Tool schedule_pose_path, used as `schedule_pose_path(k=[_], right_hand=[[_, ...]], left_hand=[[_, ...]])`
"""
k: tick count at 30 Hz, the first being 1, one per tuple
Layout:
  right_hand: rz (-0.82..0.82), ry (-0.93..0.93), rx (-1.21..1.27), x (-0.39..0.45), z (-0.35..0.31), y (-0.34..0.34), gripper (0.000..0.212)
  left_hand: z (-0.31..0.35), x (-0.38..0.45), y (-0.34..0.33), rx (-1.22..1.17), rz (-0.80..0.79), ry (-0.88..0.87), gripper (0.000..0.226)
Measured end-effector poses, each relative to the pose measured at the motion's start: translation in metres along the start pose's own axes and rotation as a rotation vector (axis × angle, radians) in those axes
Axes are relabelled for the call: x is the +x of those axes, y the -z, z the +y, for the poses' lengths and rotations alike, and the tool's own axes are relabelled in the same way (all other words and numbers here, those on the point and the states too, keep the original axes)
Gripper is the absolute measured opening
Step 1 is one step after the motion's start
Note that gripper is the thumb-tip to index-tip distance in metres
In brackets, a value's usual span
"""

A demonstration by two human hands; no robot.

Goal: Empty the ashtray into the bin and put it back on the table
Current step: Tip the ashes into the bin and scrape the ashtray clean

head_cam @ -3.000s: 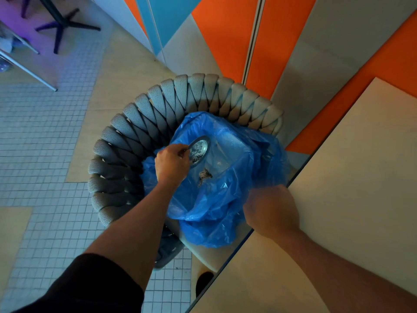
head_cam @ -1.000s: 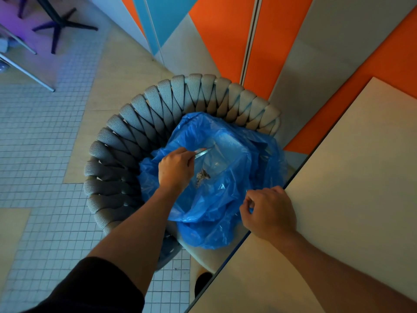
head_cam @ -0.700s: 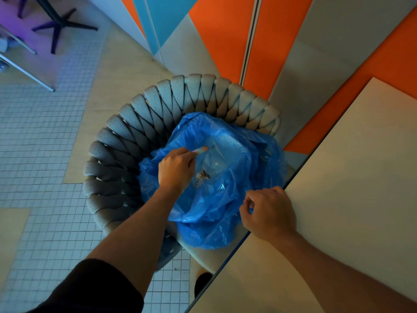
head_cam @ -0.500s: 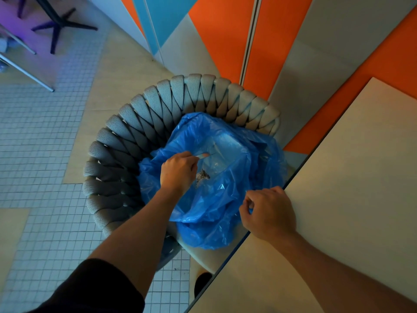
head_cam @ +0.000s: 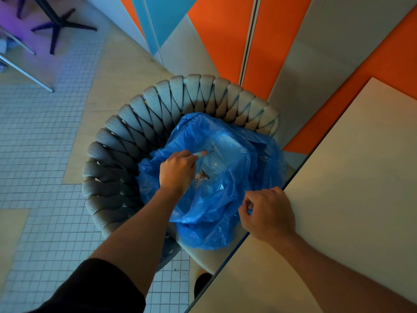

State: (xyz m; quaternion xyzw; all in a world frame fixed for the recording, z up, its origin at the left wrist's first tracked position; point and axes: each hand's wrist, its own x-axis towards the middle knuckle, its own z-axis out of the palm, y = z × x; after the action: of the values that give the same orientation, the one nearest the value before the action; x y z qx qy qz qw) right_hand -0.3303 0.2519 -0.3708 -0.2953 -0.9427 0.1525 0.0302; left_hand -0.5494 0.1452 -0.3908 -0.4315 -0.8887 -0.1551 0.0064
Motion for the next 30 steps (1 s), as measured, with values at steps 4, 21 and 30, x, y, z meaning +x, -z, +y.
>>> schedule_pose_path(k=[4, 21, 30], right_hand=[[0.009, 0.001, 0.0, -0.001, 0.0, 0.0, 0.028], [0.013, 0.0, 0.0, 0.0, 0.0, 0.0, 0.024], [0.01, 0.001, 0.006, -0.001, 0.0, 0.0, 0.026]], left_hand=[[0.001, -0.002, -0.006, 0.064, -0.154, -0.02, 0.016], [0.0, 0.0, -0.007, 0.05, -0.135, -0.106, 0.024], [-0.003, -0.003, -0.013, 0.057, -0.155, -0.029, 0.014]])
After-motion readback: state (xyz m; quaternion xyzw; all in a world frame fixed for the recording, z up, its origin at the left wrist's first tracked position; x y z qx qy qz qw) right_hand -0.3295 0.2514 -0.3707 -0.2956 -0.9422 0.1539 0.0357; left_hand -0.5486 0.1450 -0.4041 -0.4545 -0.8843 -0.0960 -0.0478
